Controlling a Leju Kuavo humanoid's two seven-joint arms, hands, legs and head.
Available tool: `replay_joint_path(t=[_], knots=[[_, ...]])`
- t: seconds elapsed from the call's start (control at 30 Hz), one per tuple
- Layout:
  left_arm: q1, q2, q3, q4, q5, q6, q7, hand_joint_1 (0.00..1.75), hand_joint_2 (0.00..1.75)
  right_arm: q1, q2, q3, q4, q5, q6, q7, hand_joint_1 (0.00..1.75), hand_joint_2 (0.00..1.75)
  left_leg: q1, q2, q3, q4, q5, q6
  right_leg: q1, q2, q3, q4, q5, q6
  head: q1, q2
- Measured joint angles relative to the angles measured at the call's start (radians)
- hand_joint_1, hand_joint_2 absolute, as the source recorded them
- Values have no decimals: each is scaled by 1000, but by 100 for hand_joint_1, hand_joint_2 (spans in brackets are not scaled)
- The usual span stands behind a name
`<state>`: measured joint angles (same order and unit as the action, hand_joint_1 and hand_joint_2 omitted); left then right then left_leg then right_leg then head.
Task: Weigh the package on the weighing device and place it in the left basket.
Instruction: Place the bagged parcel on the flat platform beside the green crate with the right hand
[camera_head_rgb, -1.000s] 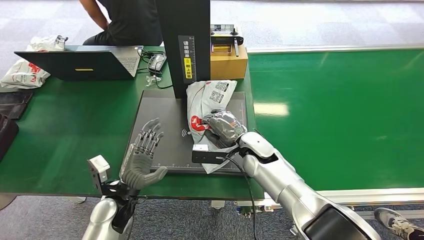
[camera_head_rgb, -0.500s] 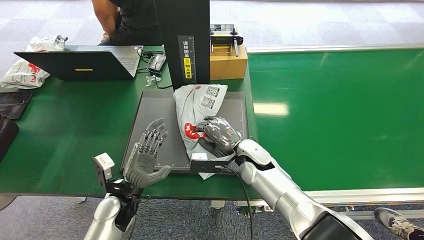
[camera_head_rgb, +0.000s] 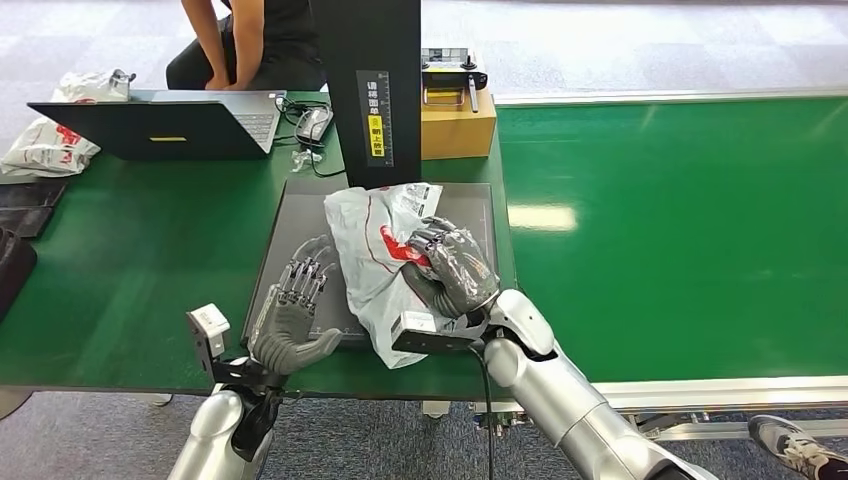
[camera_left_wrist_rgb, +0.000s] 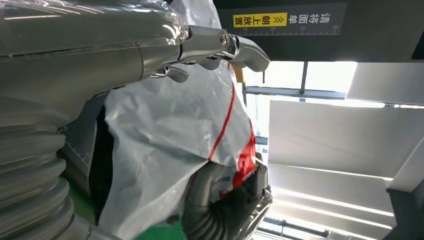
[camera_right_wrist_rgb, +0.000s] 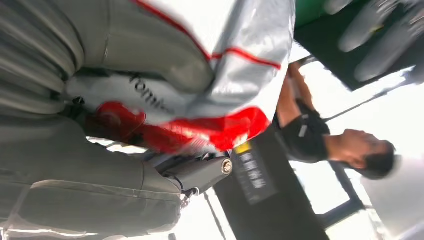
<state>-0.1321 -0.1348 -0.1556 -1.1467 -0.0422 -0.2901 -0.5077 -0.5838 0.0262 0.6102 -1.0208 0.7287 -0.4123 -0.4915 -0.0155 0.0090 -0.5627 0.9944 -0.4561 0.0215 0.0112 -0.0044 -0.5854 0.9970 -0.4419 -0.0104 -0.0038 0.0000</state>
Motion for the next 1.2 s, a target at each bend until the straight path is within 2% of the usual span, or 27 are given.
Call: replay_joint_path(t=[0.13,0.47,0.57,0.67,0.73,0.8,0.93,1.07,1.2], knots=[[12,3,0,0,0,14,0,0,175,-2,-7,-38,18,-49,42,59,0,175,0,0,0,0,0,0,0,0,0,0,0,0,0,0],[54,6,9,-17,-2,26,13,0,175,-1,-21,-175,104,-207,75,85,0,175,0,0,0,0,0,0,0,0,0,0,0,0,0,0],[63,6,11,-24,-4,26,16,0,175,5,-29,-213,119,-280,127,63,0,175,0,0,0,0,0,0,0,0,0,0,0,0,0,0],[70,6,12,-26,3,18,17,0,175,34,-33,-259,112,-435,244,-16,0,175,0,0,0,0,0,0,0,0,0,0,0,0,0,0],[74,6,13,-26,28,-11,15,0,175,70,-34,-299,80,-568,349,-69,0,175,0,-1,0,0,0,0,0,-1,0,0,0,0,0,0],[77,6,16,-26,53,-37,13,0,175,106,-35,-332,36,-657,413,-93,0,175,0,-1,-1,0,0,0,0,-1,0,0,0,0,0,0],[92,7,23,-39,76,-55,11,0,175,187,-47,-378,-96,-744,440,-106,0,175,0,-1,-1,0,0,0,0,-1,-1,0,0,0,0,0],[115,8,29,-61,167,-152,43,0,175,267,-58,-422,-227,-806,450,-88,0,175,0,-1,-1,0,-1,0,0,-1,-1,0,-1,0,0,0],[133,8,30,-76,205,-201,65,0,175,337,-60,-475,-309,-915,527,-68,0,175,0,-1,-1,0,-1,0,0,-1,-1,0,-1,0,0,0]])
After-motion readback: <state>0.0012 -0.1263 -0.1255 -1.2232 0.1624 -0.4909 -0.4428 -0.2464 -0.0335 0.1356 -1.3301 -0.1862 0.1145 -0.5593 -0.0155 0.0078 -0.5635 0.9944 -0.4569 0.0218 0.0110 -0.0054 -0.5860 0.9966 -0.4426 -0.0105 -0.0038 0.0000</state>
